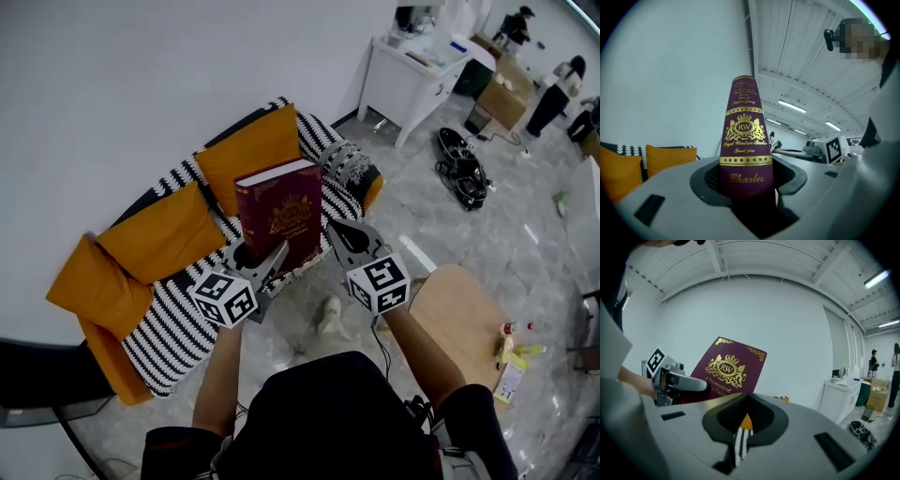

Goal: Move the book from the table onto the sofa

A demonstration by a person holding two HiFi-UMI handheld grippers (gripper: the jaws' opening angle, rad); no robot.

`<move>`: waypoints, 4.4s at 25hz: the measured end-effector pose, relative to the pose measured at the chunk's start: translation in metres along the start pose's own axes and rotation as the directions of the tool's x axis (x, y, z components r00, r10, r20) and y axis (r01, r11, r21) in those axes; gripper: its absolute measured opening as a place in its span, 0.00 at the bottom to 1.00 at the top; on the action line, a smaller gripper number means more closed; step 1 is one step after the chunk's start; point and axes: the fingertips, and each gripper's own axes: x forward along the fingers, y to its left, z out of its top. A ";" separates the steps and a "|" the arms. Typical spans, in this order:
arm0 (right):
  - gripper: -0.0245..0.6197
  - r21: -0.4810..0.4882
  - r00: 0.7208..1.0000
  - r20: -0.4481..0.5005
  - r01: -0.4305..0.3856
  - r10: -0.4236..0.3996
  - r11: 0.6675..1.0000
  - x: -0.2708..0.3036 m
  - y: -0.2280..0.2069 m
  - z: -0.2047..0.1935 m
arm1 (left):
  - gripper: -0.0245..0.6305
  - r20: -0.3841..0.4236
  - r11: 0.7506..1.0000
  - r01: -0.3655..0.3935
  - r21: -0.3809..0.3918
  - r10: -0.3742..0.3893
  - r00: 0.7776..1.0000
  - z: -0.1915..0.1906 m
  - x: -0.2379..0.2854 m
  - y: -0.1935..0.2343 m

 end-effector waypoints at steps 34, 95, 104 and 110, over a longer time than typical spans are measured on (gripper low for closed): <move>0.06 0.042 0.981 -0.019 -0.193 0.194 0.980 0.132 -0.180 0.001 | 0.41 0.037 0.978 -0.200 -0.055 0.202 0.979 0.045 0.193 0.087; 0.06 0.332 0.909 -0.383 -0.027 0.161 0.943 0.296 -0.127 -0.299 | 0.41 -0.325 0.913 -0.287 -0.288 0.189 0.927 -0.241 0.203 0.321; 0.06 0.321 0.898 -0.399 -0.054 0.187 0.945 0.308 -0.122 -0.335 | 0.41 -0.350 0.903 -0.305 -0.304 0.192 0.917 -0.285 0.208 0.342; 0.06 0.331 0.892 -0.411 -0.047 0.189 0.942 0.311 -0.122 -0.369 | 0.41 -0.361 0.891 -0.319 -0.324 0.195 0.912 -0.325 0.214 0.350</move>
